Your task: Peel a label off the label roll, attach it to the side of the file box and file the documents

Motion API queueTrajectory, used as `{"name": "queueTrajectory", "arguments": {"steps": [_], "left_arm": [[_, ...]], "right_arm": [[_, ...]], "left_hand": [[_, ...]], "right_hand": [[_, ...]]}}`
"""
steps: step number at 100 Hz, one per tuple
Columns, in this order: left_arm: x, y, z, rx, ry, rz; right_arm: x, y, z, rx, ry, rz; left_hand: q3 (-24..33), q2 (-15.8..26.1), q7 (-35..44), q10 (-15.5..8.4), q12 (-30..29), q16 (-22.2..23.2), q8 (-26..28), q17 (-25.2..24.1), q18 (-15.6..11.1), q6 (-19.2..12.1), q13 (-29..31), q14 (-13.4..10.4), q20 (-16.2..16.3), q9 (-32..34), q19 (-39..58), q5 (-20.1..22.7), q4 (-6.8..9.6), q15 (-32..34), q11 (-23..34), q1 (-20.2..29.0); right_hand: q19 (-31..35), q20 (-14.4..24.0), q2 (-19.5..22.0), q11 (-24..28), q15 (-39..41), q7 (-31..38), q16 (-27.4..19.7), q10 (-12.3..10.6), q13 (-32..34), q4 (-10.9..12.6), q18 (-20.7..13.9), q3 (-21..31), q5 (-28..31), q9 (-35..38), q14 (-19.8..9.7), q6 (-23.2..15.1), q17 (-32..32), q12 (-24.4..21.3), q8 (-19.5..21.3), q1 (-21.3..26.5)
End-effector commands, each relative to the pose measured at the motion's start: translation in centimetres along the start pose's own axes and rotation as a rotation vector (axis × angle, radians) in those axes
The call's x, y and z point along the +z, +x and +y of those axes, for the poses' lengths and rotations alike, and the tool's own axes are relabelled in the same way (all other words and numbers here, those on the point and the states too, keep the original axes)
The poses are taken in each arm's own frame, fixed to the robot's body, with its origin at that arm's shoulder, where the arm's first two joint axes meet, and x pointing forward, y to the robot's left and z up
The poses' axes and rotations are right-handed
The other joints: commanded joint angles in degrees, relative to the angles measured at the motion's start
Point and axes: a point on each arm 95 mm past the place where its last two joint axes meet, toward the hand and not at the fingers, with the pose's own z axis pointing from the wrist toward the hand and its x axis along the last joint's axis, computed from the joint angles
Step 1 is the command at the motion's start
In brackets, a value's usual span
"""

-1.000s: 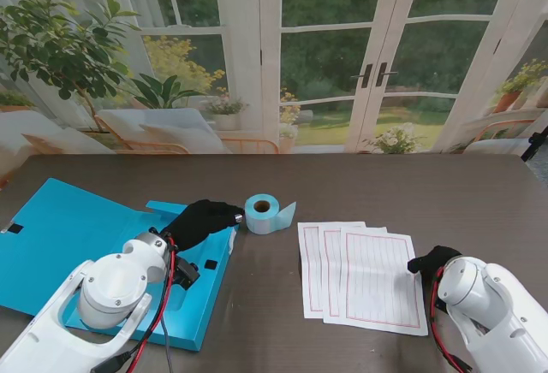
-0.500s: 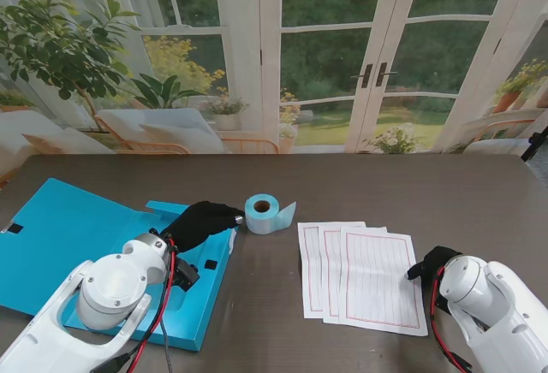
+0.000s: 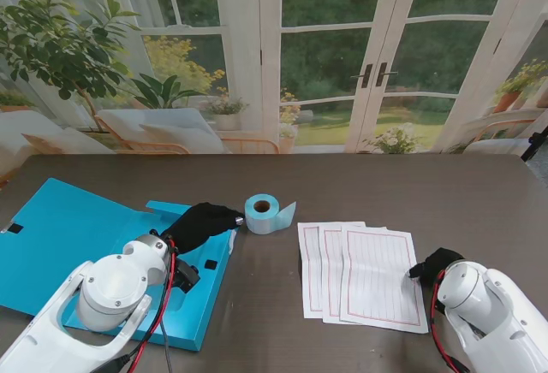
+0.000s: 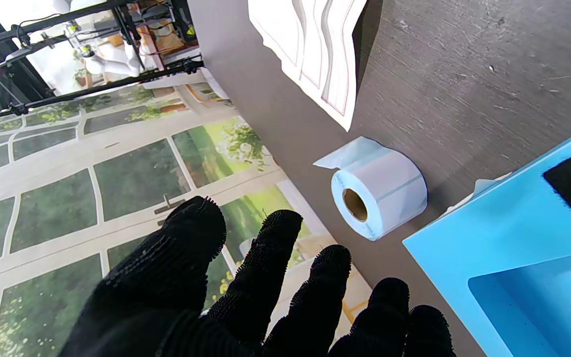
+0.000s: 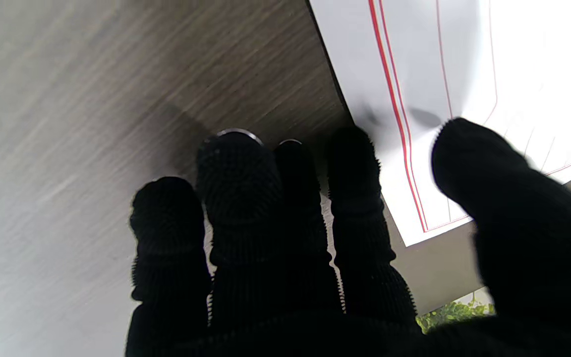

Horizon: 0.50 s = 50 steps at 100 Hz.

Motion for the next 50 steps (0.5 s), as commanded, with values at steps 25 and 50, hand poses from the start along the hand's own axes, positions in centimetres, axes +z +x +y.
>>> {"name": "queueTrajectory", "arguments": {"steps": [25, 50], "left_arm": [[-0.1, 0.2, 0.4, -0.001, -0.037, -0.004], [-0.2, 0.2, 0.5, 0.005, -0.05, -0.009]], "right_arm": [[-1.4, 0.1, 0.0, -0.06, 0.024, 0.033], [-1.5, 0.6, -0.2, -0.1, 0.074, 0.014]], "left_hand": [[-2.08, 3.04, 0.1, 0.4, -0.37, -0.57, 0.46, -0.92, -2.32, 0.24, -1.02, 0.21, -0.79, -0.74, -1.62, 1.17, -0.92, 0.32, 0.11, 1.45], [-2.86, 3.36, 0.17, 0.51, -0.36, -0.53, 0.59, -0.92, -2.31, 0.29, -0.92, 0.31, -0.83, -0.55, -1.54, 1.39, -0.89, 0.35, 0.16, 1.67]], "right_hand": [[0.11, 2.38, -1.47, -2.31, 1.59, -12.28, 0.56, 3.76, -8.82, 44.0, 0.47, 8.35, -15.49, -14.18, 2.57, 8.99, -1.48, -1.82, 4.77, -21.0], [-0.38, 3.61, -1.02, -1.2, 2.03, -11.86, 0.65, 5.44, -13.3, 42.1, -0.03, 9.13, -22.99, -22.37, 2.8, 12.19, -4.98, -2.53, 2.84, -22.58]]}}
